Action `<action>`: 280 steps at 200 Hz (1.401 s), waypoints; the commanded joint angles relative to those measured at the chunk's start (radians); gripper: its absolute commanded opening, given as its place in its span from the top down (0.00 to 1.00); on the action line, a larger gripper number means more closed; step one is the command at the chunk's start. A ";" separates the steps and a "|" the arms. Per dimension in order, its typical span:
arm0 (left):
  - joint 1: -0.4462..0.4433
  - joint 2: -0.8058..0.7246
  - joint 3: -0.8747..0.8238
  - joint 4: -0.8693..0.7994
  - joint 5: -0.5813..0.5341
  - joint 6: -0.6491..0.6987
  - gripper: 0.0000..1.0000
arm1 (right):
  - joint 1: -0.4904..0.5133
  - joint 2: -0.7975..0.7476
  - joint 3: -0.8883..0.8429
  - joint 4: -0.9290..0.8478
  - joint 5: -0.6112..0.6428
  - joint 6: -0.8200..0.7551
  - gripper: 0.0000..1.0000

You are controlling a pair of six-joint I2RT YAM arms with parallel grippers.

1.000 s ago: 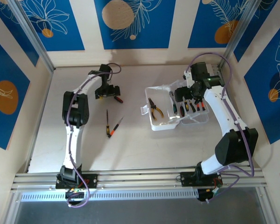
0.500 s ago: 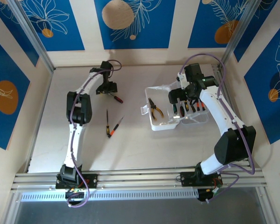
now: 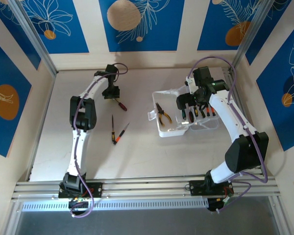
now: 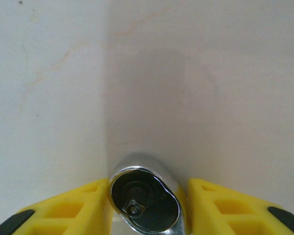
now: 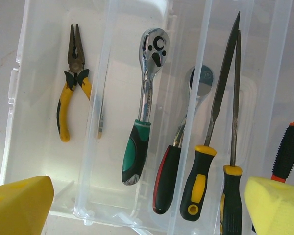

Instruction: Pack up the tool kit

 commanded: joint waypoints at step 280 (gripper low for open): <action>-0.128 -0.685 -0.527 0.266 0.533 -0.141 1.00 | 0.249 0.096 0.070 0.275 -0.532 0.247 0.00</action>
